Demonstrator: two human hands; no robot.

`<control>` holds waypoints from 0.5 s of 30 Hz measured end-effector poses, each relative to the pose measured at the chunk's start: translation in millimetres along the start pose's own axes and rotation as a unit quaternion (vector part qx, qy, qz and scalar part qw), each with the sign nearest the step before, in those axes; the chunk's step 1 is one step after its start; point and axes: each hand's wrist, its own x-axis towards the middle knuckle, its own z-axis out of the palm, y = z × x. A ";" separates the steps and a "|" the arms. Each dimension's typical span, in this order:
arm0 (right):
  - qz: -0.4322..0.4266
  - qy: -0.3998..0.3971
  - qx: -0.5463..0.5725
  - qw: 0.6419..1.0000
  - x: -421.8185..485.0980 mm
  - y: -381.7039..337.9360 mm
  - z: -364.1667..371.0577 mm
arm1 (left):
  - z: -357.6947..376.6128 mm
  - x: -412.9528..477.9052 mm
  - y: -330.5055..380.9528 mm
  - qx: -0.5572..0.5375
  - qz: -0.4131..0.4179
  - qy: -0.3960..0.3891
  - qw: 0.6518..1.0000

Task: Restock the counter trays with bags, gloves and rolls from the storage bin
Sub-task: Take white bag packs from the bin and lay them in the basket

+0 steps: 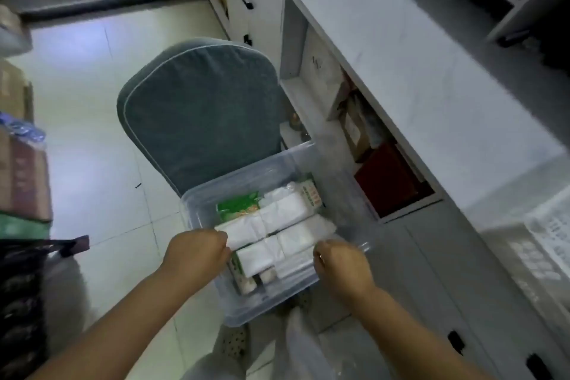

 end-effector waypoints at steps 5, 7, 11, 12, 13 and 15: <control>-0.086 -0.075 0.015 0.993 91.7 12.4 40.2 | 22.2 43.2 3.0 -0.043 -0.067 0.001 0.997; -0.120 -0.109 0.022 0.986 132.6 10.5 61.8 | 32.4 61.0 0.8 -0.040 -0.087 0.001 0.995; -0.193 -0.156 -0.023 0.968 203.1 -2.8 115.0 | 57.2 90.7 -0.2 -0.049 -0.115 0.021 0.992; -0.206 -0.157 -0.031 0.965 216.8 -6.7 127.3 | 63.2 96.0 -0.5 -0.051 -0.116 0.024 0.992; -0.217 -0.156 -0.034 0.963 229.4 -9.6 138.8 | 69.4 101.5 -1.1 -0.050 -0.117 0.025 0.992; -0.230 -0.165 -0.035 0.958 248.3 -12.3 160.1 | 80.6 111.1 -2.3 -0.028 -0.110 0.002 0.994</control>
